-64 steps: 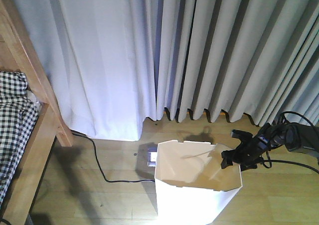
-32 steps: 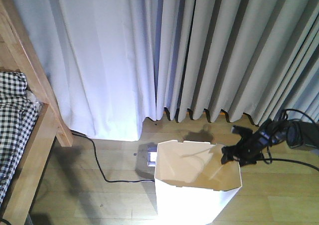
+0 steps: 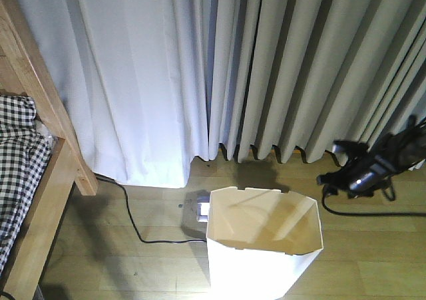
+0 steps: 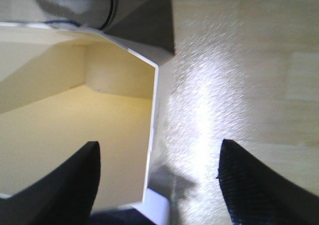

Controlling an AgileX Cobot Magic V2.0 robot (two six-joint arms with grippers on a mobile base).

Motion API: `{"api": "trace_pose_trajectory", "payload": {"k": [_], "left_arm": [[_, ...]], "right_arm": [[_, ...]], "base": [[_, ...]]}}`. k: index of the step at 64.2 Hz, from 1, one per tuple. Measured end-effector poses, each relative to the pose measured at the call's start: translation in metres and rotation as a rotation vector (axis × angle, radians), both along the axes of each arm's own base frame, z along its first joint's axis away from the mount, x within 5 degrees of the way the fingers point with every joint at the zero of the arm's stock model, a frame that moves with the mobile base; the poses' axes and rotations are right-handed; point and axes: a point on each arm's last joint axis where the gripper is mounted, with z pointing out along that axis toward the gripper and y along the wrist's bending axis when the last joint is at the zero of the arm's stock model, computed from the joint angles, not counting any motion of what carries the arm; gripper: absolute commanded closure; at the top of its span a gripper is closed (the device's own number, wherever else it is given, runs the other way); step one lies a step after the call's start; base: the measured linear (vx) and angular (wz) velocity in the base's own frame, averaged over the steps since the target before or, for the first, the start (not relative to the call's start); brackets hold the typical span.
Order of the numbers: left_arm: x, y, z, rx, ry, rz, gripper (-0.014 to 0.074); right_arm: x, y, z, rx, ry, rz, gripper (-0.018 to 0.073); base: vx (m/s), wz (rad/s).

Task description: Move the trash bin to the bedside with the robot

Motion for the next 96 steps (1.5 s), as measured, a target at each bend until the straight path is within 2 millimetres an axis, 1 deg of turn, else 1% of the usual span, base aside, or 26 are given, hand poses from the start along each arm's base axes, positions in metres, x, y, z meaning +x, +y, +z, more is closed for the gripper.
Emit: {"api": "trace_pose_trajectory", "payload": {"k": [5,7,10,12,13,15,18,20,22,26,28,33,38,46,53,59,63,66,72,78,87,96], "left_arm": [[0.0,0.0,0.0,0.0,0.0,0.0,0.0603],[0.0,0.0,0.0,0.0,0.0,0.0,0.0603],[0.0,0.0,0.0,0.0,0.0,0.0,0.0603],[0.0,0.0,0.0,0.0,0.0,0.0,0.0603],[0.0,0.0,0.0,0.0,0.0,0.0,0.0603],[0.0,0.0,0.0,0.0,0.0,0.0,0.0603],[0.0,0.0,0.0,0.0,0.0,0.0,0.0603],[0.0,0.0,0.0,0.0,0.0,0.0,0.0603],[0.0,0.0,0.0,0.0,0.0,0.0,0.0603],[0.0,0.0,0.0,0.0,0.0,0.0,0.0603],[0.0,0.0,0.0,0.0,0.0,0.0,0.0603],[0.0,0.0,0.0,0.0,0.0,0.0,0.0603],[0.0,0.0,0.0,0.0,0.0,0.0,0.0603],[0.0,0.0,0.0,0.0,0.0,0.0,0.0603],[0.0,0.0,0.0,0.0,0.0,0.0,0.0603],[0.0,0.0,0.0,0.0,0.0,0.0,0.0603],[0.0,0.0,0.0,0.0,0.0,0.0,0.0603],[0.0,0.0,0.0,0.0,0.0,0.0,0.0603],[0.0,0.0,0.0,0.0,0.0,0.0,0.0603],[0.0,0.0,0.0,0.0,0.0,0.0,0.0603],[0.0,0.0,0.0,0.0,0.0,0.0,0.0603],[0.0,0.0,0.0,0.0,0.0,0.0,0.0603]], "right_arm": [[-0.006,-0.001,0.041,-0.033,-0.064,-0.003,0.0085],[-0.008,-0.001,0.054,-0.042,-0.088,-0.005,0.0085],[-0.012,0.0,0.08,-0.055,-0.131,-0.007,0.0085],[-0.016,0.0,0.092,-0.06,-0.148,-0.008,0.0085],[-0.017,0.0,0.103,-0.065,-0.17,-0.008,0.0085],[-0.021,0.001,0.115,-0.068,-0.186,-0.009,0.0085],[-0.028,0.003,0.139,-0.078,-0.231,-0.009,0.0085],[-0.032,0.003,0.151,-0.082,-0.252,-0.009,0.0085],[-0.037,0.004,0.169,-0.089,-0.29,-0.01,0.0085],[-0.049,0.007,0.195,-0.1,-0.344,-0.009,0.0085],[-0.055,0.008,0.205,-0.104,-0.366,-0.008,0.0085],[-0.073,0.012,0.233,-0.115,-0.432,-0.008,0.0085],[-0.097,0.018,0.26,-0.118,-0.492,0.0,0.0085],[-0.137,0.028,0.291,-0.108,-0.571,0.021,0.0085],[-0.175,0.037,0.321,-0.127,-0.701,0.034,0.0085],[-0.206,0.043,0.337,-0.153,-0.816,0.036,0.0085],[-0.223,0.047,0.34,-0.167,-0.875,0.038,0.0085],[-0.233,0.051,0.338,-0.175,-0.916,0.047,0.0085],[-0.248,0.062,0.332,-0.172,-0.991,0.09,0.0085],[-0.265,0.068,0.333,-0.169,-1.102,0.12,0.0085],[-0.287,0.068,0.335,-0.192,-1.251,0.094,0.0085],[-0.295,0.065,0.333,-0.21,-1.327,0.059,0.0085]], "base": [[0.0,0.0],[0.0,0.0],[0.0,0.0],[0.0,0.0],[0.0,0.0],[0.0,0.0],[0.0,0.0],[0.0,0.0],[0.0,0.0],[0.0,0.0],[0.0,0.0],[0.0,0.0],[0.0,0.0],[0.0,0.0],[0.0,0.0],[0.0,0.0],[0.0,0.0],[0.0,0.0],[0.0,0.0],[0.0,0.0],[0.0,0.0],[0.0,0.0]]}}
